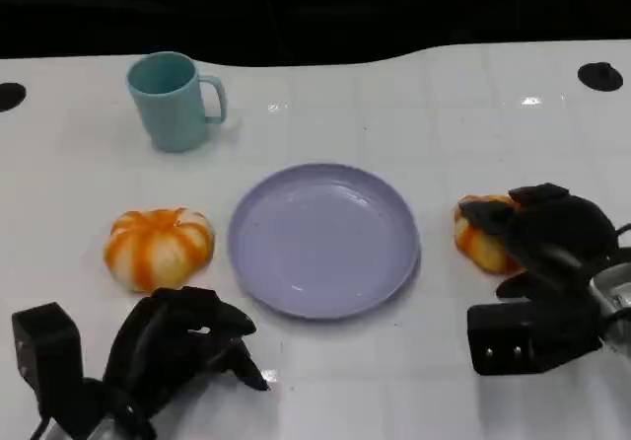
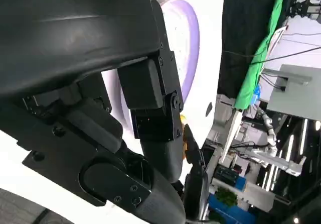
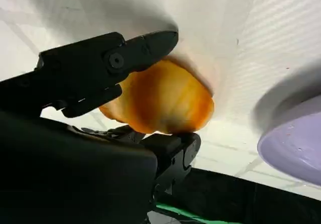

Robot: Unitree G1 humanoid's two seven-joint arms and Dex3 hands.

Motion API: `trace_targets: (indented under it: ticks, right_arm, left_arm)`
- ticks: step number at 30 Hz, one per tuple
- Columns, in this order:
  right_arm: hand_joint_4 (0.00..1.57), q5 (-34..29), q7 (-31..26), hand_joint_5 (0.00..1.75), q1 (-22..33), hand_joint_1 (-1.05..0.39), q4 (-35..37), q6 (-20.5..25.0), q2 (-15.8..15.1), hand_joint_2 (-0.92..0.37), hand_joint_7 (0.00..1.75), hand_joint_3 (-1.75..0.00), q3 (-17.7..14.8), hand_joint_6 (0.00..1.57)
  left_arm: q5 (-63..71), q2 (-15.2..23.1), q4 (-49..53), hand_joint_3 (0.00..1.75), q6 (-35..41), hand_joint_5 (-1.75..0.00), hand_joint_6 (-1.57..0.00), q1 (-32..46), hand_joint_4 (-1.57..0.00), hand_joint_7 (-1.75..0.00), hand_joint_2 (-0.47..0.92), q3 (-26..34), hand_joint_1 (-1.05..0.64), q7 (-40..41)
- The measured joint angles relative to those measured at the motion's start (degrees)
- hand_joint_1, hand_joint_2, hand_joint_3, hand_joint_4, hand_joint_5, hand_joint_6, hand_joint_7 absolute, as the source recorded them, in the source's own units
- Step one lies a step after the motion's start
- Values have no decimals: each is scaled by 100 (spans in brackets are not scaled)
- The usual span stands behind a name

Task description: Grasp the bread from the table and place it into the plate.

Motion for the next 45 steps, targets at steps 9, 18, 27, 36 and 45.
trace_targets:
  ticks: [9,18,27,36,45]
  right_arm:
    - [70,128,-880,15,-423,-26,1122,-207,231,-90,6,-1,211,64]
    - [93,169,-2147,163,-474,-13,1565,-939,230,-89,83,-4,319,112]
    - [92,162,-3002,175,-506,-14,1729,-1287,232,-86,157,-12,480,76]
    - [94,293,-3344,175,-529,-8,1636,-1589,300,-68,173,-42,411,72]
    - [98,421,-3468,175,-569,-11,1211,-1784,301,-31,163,-131,341,80]
  left_arm:
    - [-2,-2,0,0,-1,-59,-157,0,-157,-21,71,1,-105,-1]
    - [-2,-5,-7,0,-1,-59,-157,4,-157,-21,71,-3,-105,-1]
    - [-2,-8,-26,0,0,-59,-157,6,-157,-20,71,-5,-105,0]
    - [-2,-10,-26,0,-1,-59,-157,6,-157,-20,71,-3,-105,-1]
    - [13,-9,-28,0,-15,-59,-157,14,-157,-21,72,-28,-105,-1]
